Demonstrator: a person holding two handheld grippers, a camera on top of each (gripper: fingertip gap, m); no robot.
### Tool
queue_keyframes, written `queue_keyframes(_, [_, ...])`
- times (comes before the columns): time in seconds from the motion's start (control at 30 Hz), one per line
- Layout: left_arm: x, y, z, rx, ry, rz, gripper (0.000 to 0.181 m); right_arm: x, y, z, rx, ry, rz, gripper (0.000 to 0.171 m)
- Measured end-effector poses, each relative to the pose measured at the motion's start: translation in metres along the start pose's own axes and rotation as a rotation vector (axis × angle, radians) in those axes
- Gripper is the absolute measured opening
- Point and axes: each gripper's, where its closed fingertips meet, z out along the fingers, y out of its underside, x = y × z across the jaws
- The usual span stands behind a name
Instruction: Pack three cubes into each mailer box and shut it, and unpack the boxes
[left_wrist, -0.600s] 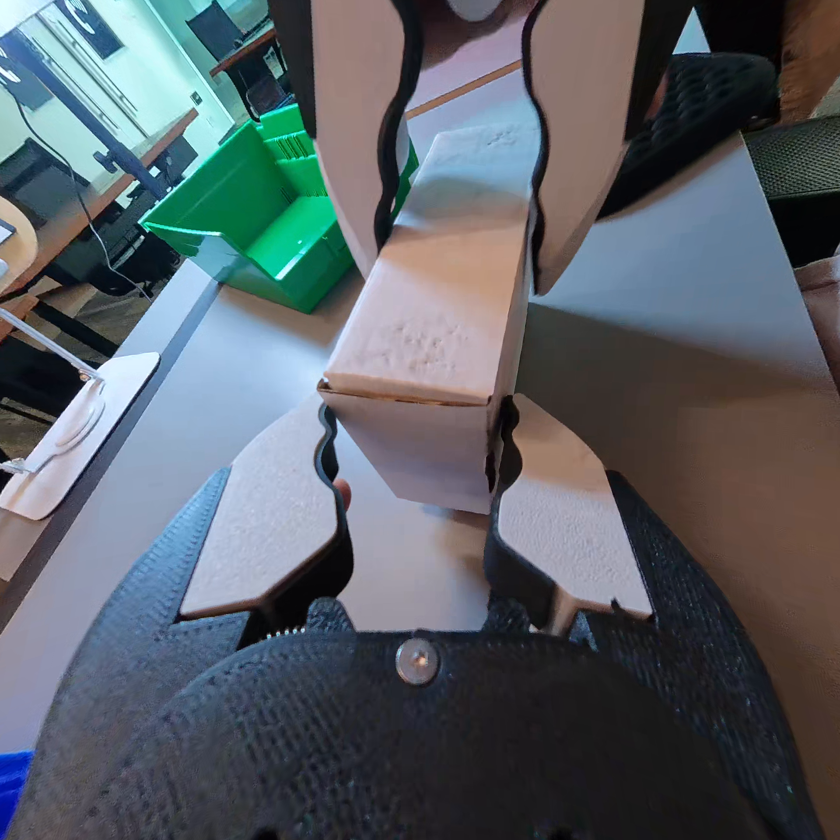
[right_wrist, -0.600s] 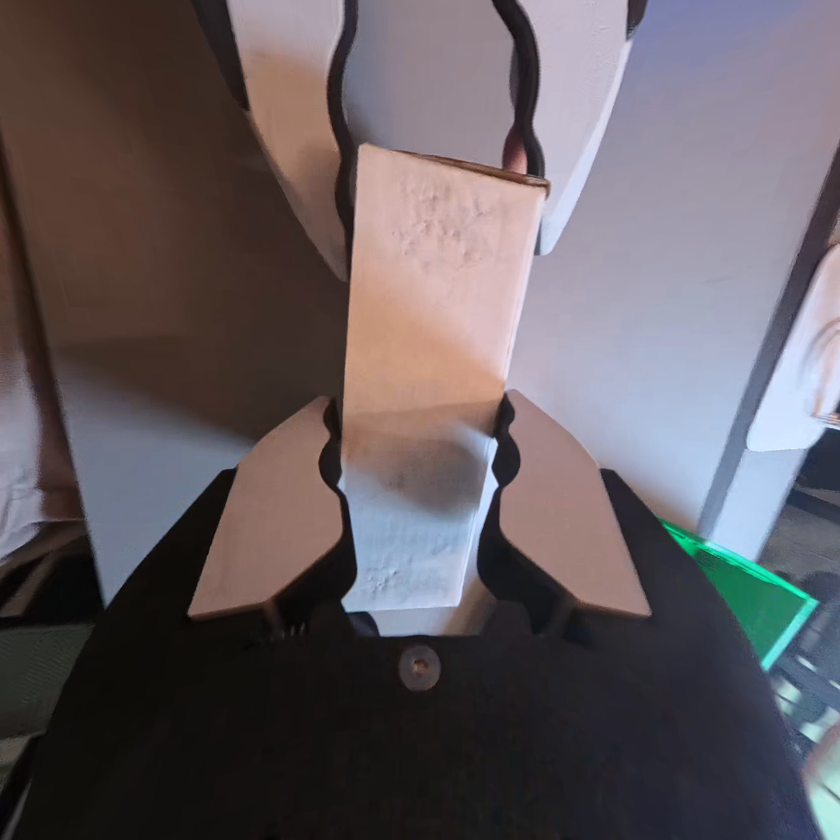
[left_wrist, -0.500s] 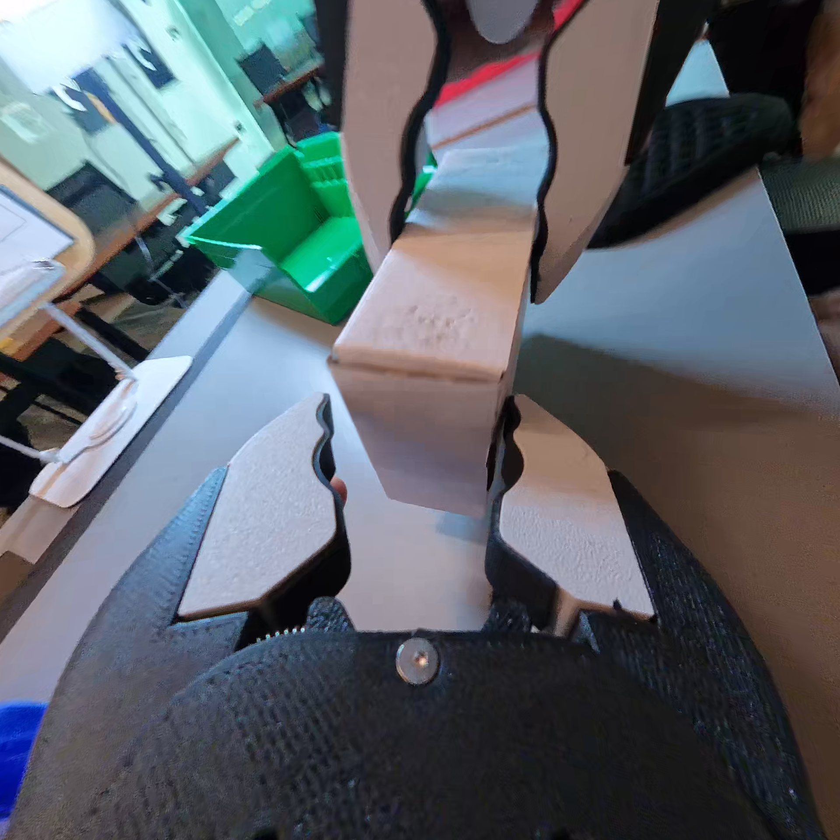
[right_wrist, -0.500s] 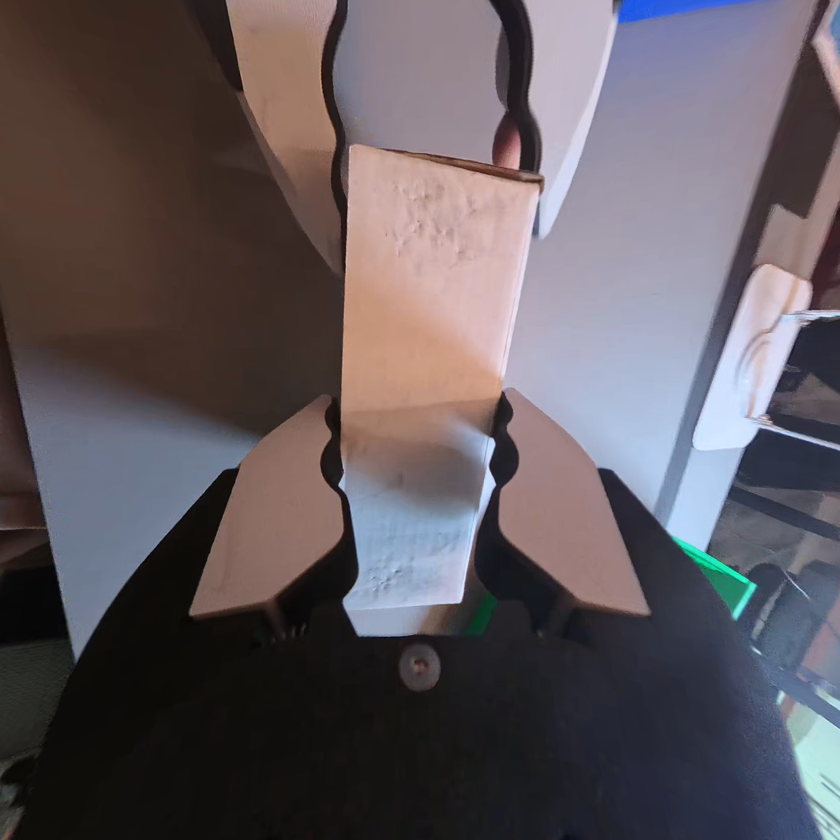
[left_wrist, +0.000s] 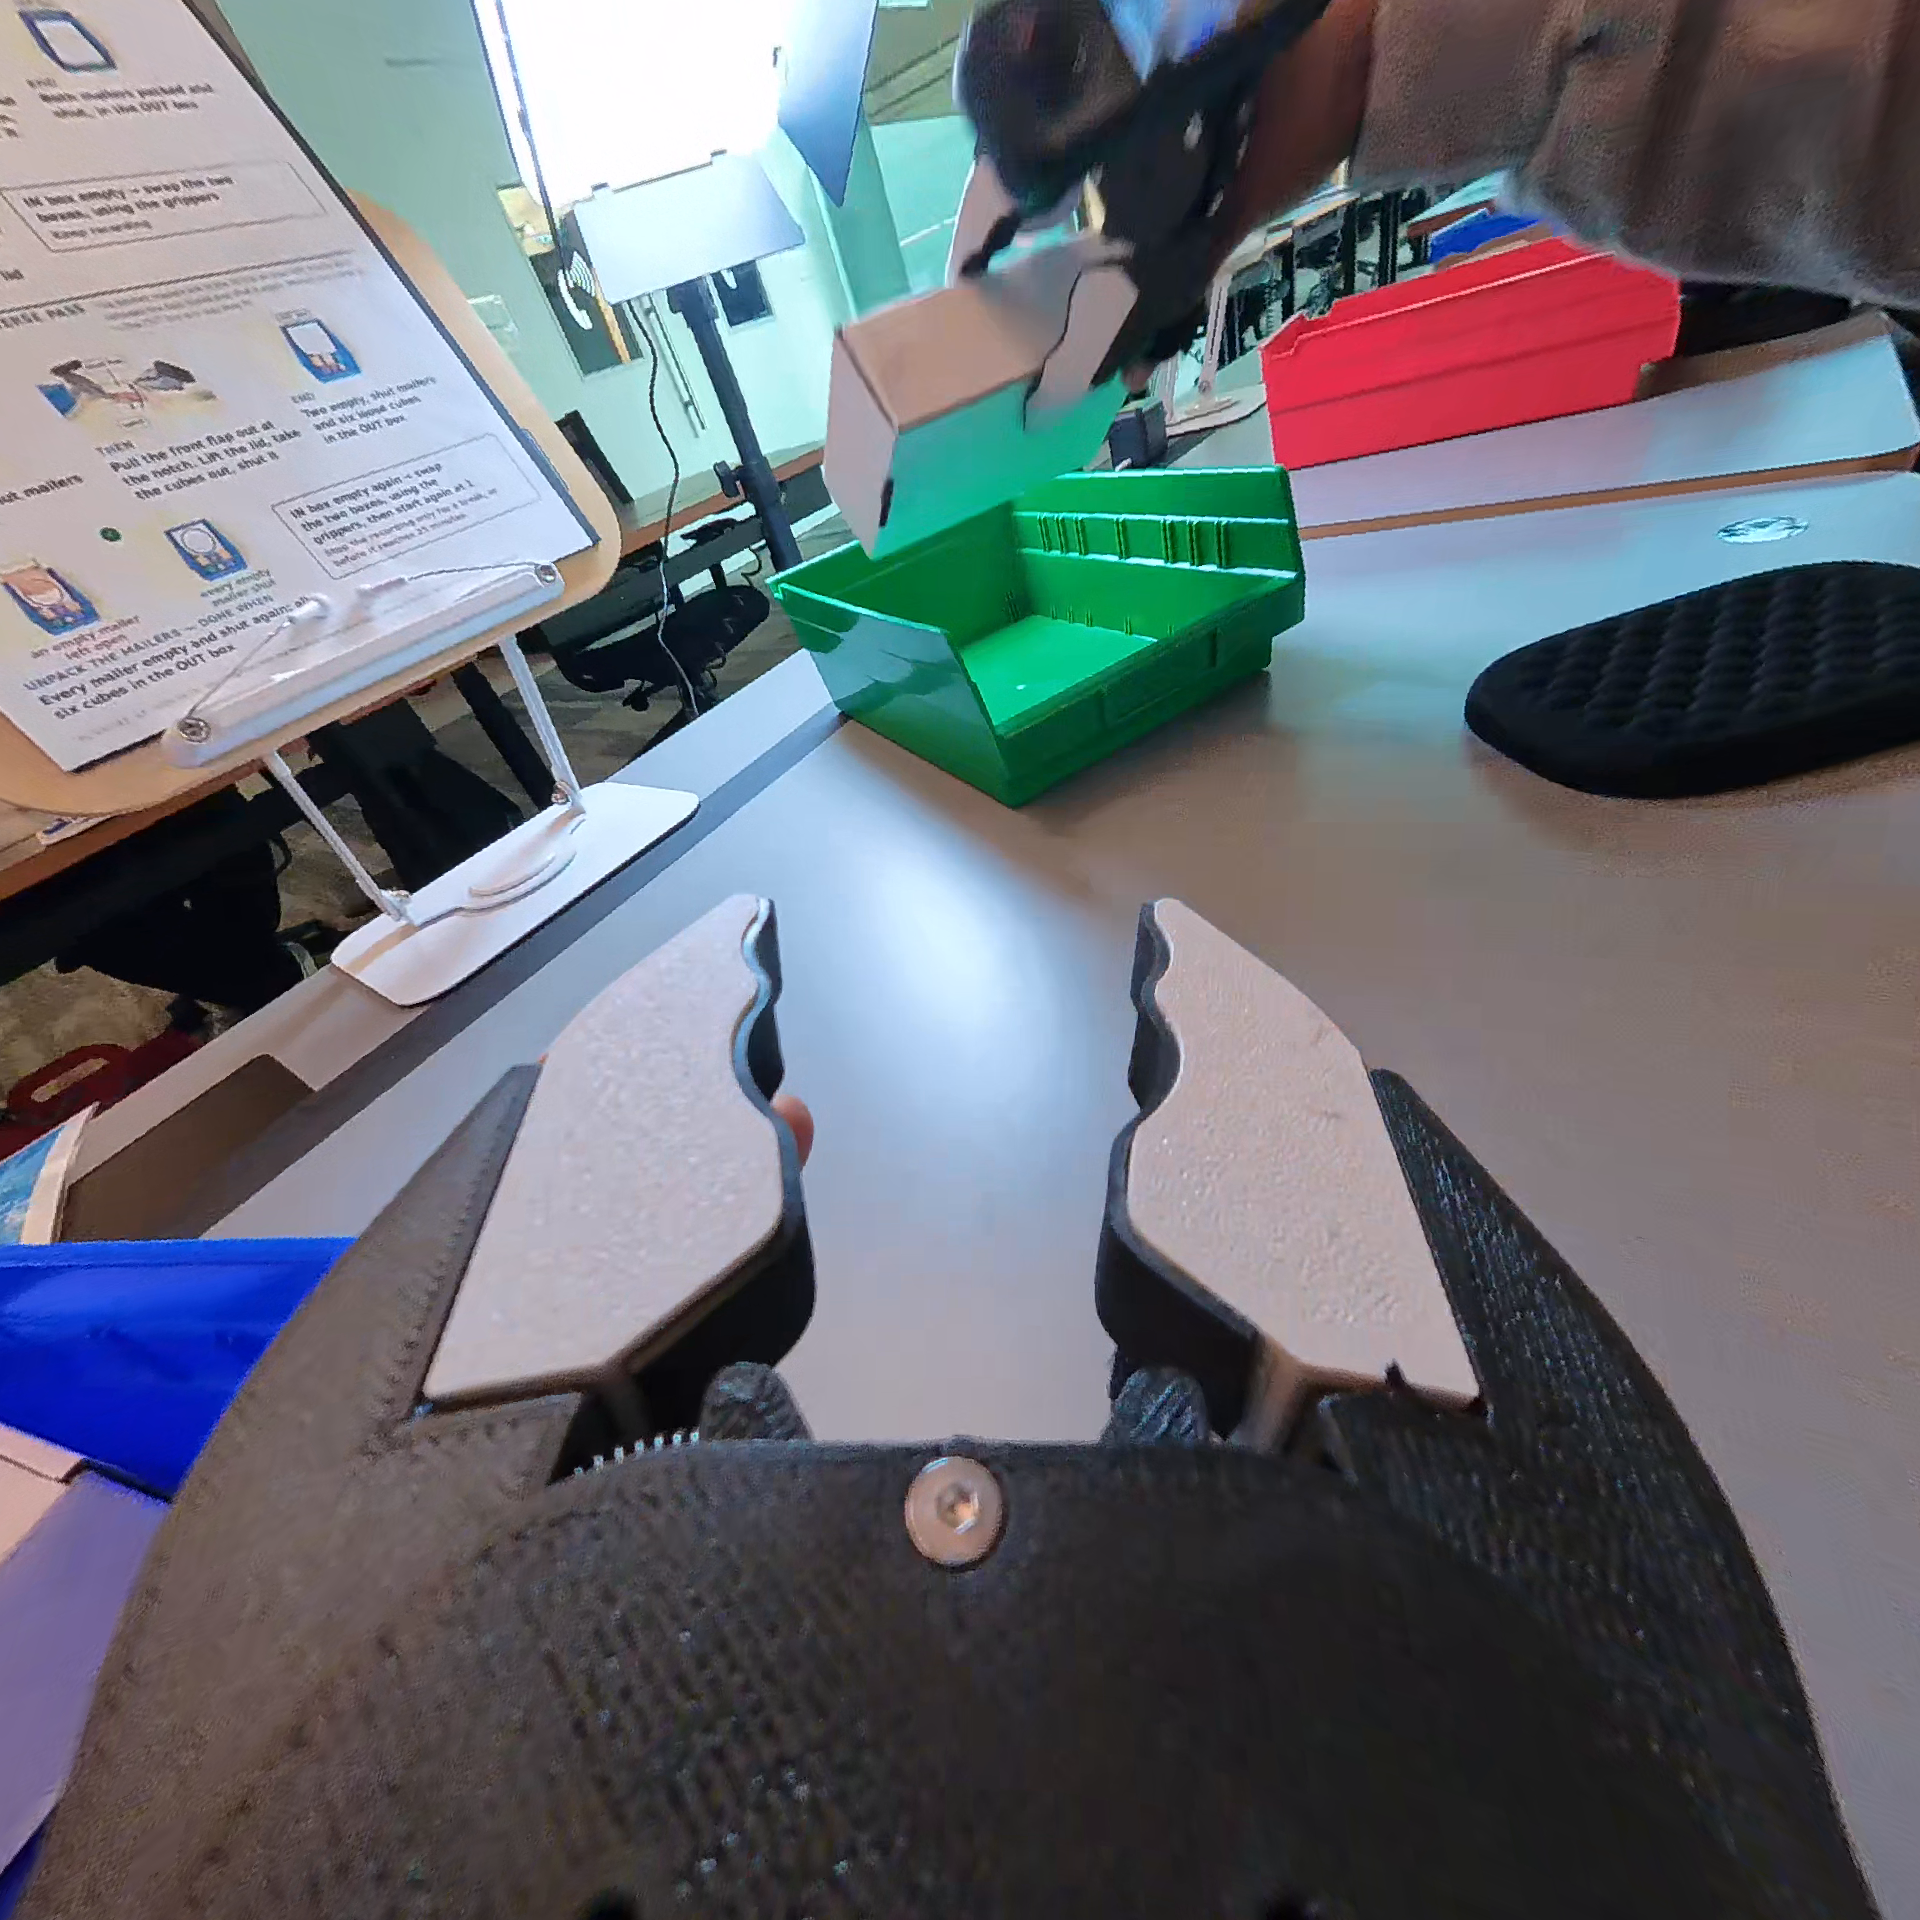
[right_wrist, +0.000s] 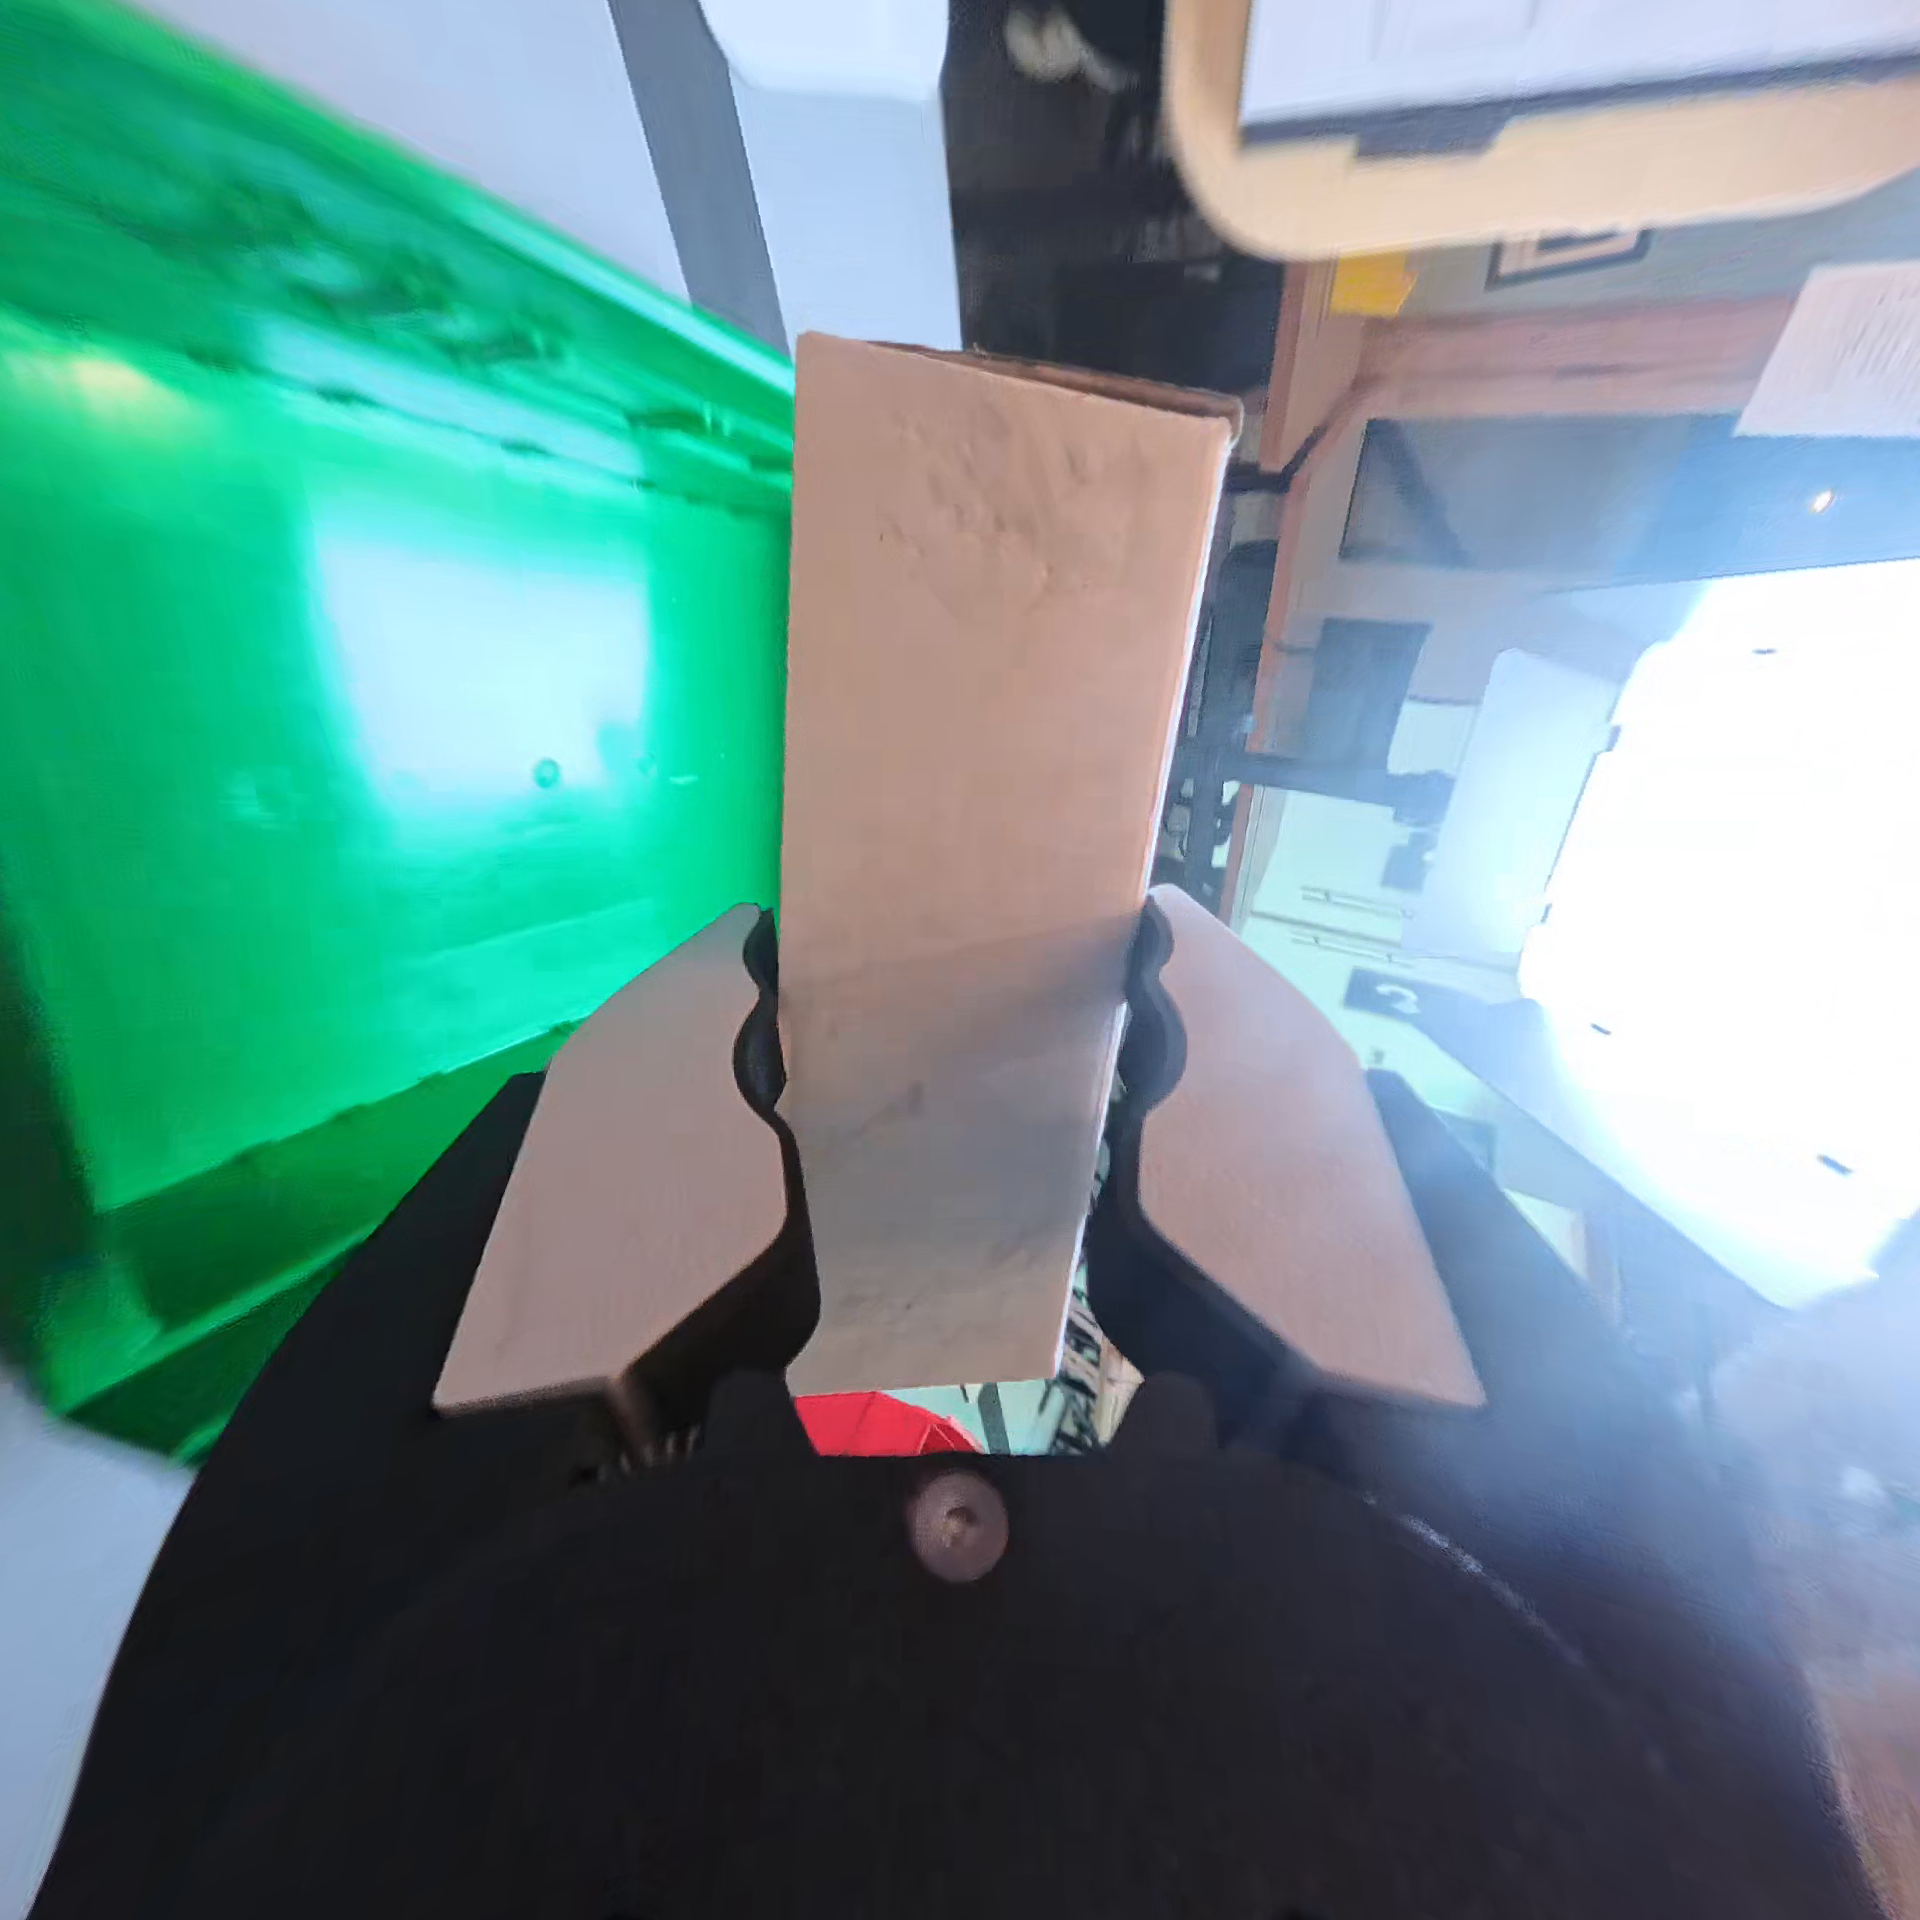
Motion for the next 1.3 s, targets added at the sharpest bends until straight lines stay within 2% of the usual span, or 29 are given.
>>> queue_keyframes(0.13, [-0.005, 0.007, 0.0, -0.019, -0.01, -0.039, 0.063, -0.034, 0.017, 0.075, -0.048, 0.006, -0.073, 0.065])
queue_keyframes(0.23, [-0.009, 0.014, -0.001, -0.033, -0.022, -0.048, 0.061, -0.063, 0.023, 0.108, -0.086, -0.039, -0.105, 0.067])
queue_keyframes(0.4, [-0.014, 0.02, 0.001, -0.043, -0.022, -0.081, 0.06, -0.097, 0.015, 0.113, -0.058, -0.334, 0.066, 0.075])
queue_keyframes(0.5, [-0.016, 0.025, 0.003, -0.061, -0.023, -0.091, 0.06, -0.104, 0.005, 0.112, -0.017, -0.463, 0.158, 0.065])
queue_keyframes(0.6, [-0.018, 0.026, 0.003, -0.063, -0.028, -0.102, 0.059, -0.097, 0.007, 0.119, -0.036, -0.485, 0.151, 0.06])
queue_keyframes(0.7, [-0.021, 0.025, 0.001, -0.06, -0.044, -0.105, 0.059, -0.08, 0.02, 0.139, -0.114, -0.324, 0.101, 0.048])
queue_keyframes(0.77, [-0.031, 0.02, -0.003, -0.057, -0.074, -0.102, 0.06, -0.081, 0.022, 0.142, -0.127, -0.296, 0.114, 0.061])
queue_keyframes(0.9, [-0.077, 0.004, -0.027, -0.073, -0.177, -0.092, 0.06, -0.065, 0.002, 0.112, -0.001, -0.265, 0.268, 0.063])
queue_keyframes(1.03, [-0.143, 0.009, -0.056, -0.308, -0.202, 0.003, 0.069, -0.052, -0.025, 0.055, 0.19, -0.291, 0.39, 0.063])
queue_keyframes(1.1, [-0.174, 0.029, -0.065, -0.481, -0.142, 0.028, 0.077, -0.056, -0.039, 0.024, 0.282, -0.334, 0.435, 0.063])
queue_keyframes(1.3, [-0.25, 0.125, -0.087, -1.028, 0.035, 0.075, 0.105, -0.092, -0.067, -0.058, 0.507, -0.475, 0.54, 0.063])
